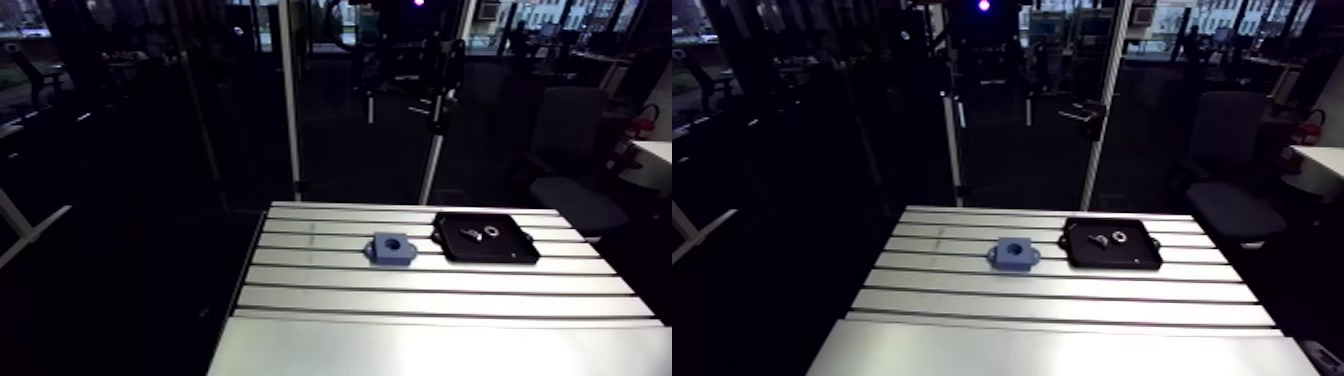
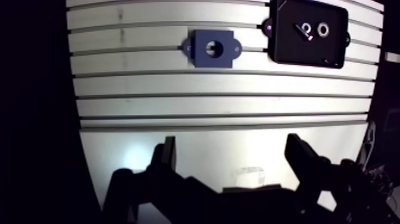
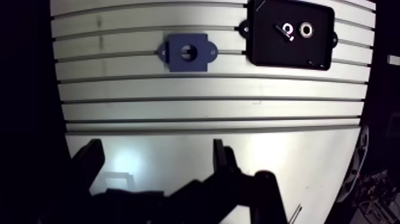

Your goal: Pick up the bearing and press it into the housing until flush.

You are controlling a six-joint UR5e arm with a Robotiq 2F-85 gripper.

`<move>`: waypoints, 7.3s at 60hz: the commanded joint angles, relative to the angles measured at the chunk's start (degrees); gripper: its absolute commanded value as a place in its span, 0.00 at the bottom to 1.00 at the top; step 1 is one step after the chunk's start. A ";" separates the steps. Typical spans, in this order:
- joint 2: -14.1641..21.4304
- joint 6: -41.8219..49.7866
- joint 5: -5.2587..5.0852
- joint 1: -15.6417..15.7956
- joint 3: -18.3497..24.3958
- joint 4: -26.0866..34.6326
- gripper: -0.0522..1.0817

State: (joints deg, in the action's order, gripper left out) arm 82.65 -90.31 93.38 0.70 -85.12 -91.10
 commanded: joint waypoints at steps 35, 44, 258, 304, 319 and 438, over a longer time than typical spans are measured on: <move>-7.17 -15.23 0.44 -16.09 0.01 -10.00 0.05; -10.10 -19.98 0.60 -18.19 -0.25 -13.74 0.05; -27.86 -21.09 0.25 -24.61 -2.63 -26.02 0.06; -29.17 -20.76 0.26 -24.70 -2.37 -27.25 0.31; -29.61 -20.74 0.35 -24.61 -2.36 -27.96 0.33; -29.88 -20.83 0.44 -24.62 -2.62 -28.05 0.53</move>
State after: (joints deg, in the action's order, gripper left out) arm 52.77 -111.10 93.82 -23.99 -87.74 -119.14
